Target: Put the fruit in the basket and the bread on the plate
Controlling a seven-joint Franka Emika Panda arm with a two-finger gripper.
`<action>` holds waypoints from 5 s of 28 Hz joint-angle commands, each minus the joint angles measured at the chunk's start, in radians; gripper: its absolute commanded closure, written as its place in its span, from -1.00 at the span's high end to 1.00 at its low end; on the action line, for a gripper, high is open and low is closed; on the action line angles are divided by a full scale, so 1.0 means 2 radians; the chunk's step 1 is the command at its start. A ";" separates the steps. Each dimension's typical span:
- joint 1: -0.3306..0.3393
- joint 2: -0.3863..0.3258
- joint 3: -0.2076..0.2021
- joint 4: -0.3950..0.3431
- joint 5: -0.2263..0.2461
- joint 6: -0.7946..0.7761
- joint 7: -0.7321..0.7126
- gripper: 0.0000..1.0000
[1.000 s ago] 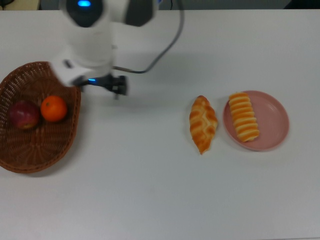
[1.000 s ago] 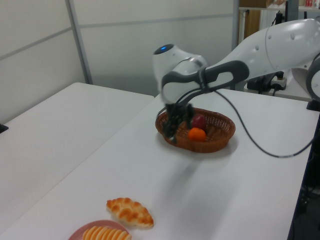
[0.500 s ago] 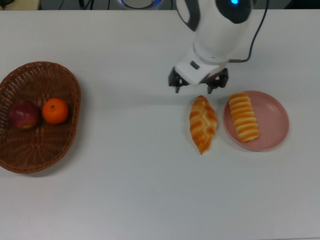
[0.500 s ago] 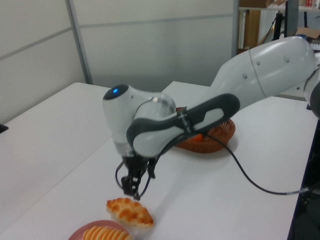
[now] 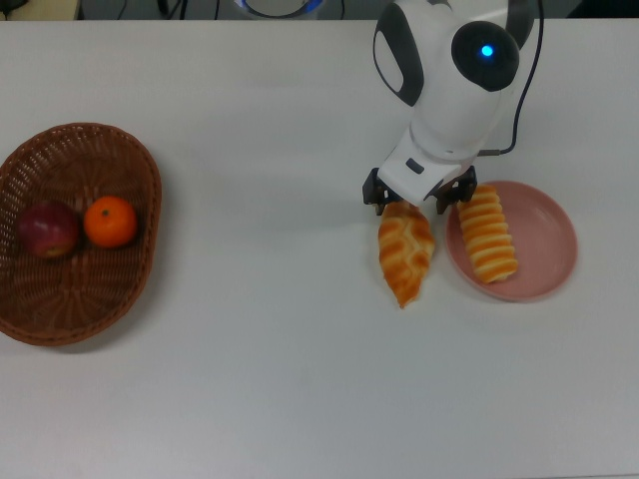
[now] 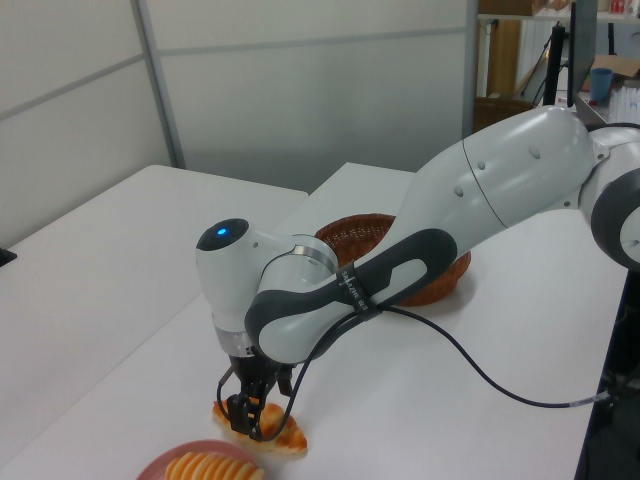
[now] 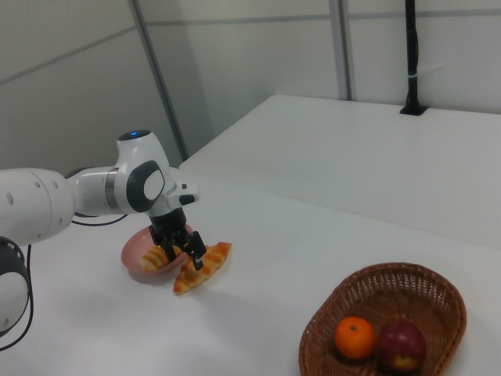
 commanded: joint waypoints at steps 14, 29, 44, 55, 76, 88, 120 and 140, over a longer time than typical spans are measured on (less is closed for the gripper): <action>0.003 0.023 -0.008 -0.001 0.007 0.040 0.005 -0.59; -0.004 -0.019 -0.009 0.000 0.010 0.034 0.049 -0.97; 0.091 -0.027 -0.005 0.051 -0.001 0.038 0.074 -0.96; 0.126 0.002 -0.005 0.051 -0.043 0.040 0.074 -0.46; 0.096 -0.103 -0.026 0.050 -0.008 -0.100 0.074 1.00; -0.012 -0.159 -0.027 0.050 0.014 -0.219 0.012 1.00; -0.169 -0.227 -0.031 0.022 0.086 -0.206 -0.077 1.00; -0.184 -0.229 -0.031 0.028 0.108 -0.208 -0.089 1.00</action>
